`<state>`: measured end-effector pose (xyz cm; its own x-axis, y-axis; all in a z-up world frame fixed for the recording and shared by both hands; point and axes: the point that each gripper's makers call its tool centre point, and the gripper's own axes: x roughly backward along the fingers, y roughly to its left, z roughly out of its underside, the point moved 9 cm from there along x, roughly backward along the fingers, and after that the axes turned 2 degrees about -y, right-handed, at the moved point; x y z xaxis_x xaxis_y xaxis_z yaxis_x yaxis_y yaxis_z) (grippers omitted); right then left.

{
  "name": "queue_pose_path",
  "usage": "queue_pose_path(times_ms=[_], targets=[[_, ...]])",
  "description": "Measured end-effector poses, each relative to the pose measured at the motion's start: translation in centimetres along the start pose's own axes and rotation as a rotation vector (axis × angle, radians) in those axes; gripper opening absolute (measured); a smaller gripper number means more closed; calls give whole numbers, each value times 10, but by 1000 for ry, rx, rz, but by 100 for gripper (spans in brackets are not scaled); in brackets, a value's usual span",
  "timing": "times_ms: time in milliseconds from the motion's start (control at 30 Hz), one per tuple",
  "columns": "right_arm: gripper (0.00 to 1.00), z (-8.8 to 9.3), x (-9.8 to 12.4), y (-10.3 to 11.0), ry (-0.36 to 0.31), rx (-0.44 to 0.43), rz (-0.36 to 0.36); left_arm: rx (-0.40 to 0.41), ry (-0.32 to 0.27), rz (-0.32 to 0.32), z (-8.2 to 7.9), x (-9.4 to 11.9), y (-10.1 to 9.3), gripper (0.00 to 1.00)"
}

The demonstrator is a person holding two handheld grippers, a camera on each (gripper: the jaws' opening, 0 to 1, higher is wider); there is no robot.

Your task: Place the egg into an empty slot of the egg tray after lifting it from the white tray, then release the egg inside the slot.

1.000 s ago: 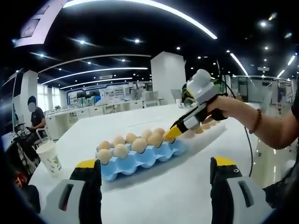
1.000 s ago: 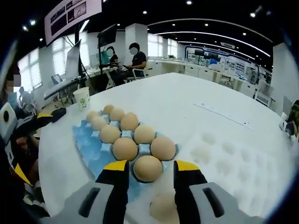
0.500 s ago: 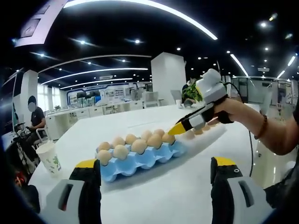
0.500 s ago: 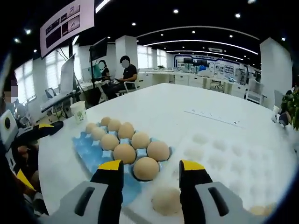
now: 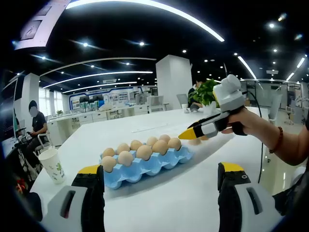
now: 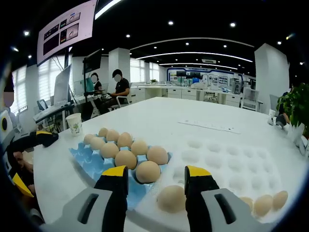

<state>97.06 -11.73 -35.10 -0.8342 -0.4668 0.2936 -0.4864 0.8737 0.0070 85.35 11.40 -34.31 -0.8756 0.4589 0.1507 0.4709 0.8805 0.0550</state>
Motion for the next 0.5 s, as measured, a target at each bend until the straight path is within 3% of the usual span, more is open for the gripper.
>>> queue_pose_path(times_ms=[167, 500], targets=[[46, 9, 4, 1, -22, 18, 76, -3, 2, -4, -1, -1, 2, 100], [38, 18, 8, 0, -46, -24, 138, -6, 4, 5, 0, -4, -1, 100]])
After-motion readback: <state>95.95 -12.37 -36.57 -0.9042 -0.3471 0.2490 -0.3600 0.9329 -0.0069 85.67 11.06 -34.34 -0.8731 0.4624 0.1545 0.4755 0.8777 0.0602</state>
